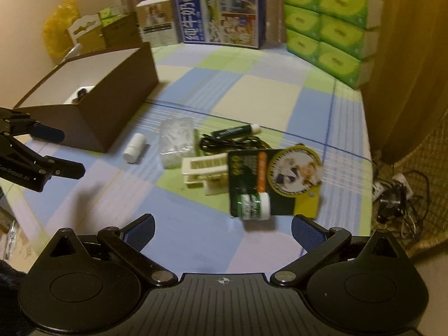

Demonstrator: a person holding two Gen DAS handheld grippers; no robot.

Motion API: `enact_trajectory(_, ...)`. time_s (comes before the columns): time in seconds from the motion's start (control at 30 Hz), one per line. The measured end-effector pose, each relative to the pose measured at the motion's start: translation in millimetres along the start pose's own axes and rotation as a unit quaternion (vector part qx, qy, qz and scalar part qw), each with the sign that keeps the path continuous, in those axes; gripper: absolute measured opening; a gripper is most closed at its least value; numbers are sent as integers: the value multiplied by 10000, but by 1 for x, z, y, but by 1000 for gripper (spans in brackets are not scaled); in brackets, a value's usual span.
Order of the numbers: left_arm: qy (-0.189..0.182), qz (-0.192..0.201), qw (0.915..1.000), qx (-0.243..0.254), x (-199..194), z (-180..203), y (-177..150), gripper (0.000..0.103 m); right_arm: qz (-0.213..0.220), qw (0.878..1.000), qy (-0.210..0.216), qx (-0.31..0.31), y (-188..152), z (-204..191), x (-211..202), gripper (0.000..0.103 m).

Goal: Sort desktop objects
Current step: 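Withdraw both tools from the box back toward the remaining table items, then grasp the green Mentholatum card with right tool while left tool grasps the white pill bottle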

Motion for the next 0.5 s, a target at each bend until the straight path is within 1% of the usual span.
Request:
enact_trajectory(0.13, 27, -19, 9999, 106, 11, 5, 3, 81, -14, 9998, -116, 147, -4, 10, 8, 101)
enact_trajectory(0.23, 30, -84, 9999, 123, 21, 7, 4, 81, -35, 9994, -230, 241, -8, 17, 16, 101)
enact_trajectory(0.4, 71, -188, 9997, 131, 36, 9, 6, 80, -49, 9992, -254, 318, -10, 23, 26, 101)
enact_trajectory(0.43, 79, -205, 9997, 125, 39, 9, 7, 79, -63, 9992, -240, 314, -10, 23, 27, 100)
enact_trajectory(0.5, 113, -226, 9996, 120, 43, 8, 8, 79, -68, 9993, -210, 298, -10, 24, 30, 96)
Point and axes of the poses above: each gripper's, at about its wrist camera, not at the fingertips, and x roughly the way its jaws point, z to its right, y to its top, the point moved 2 cm from there along x, roughly the way its jaws point, and after that the axes turned 2 degrees about -y, right-handed, at the moved point
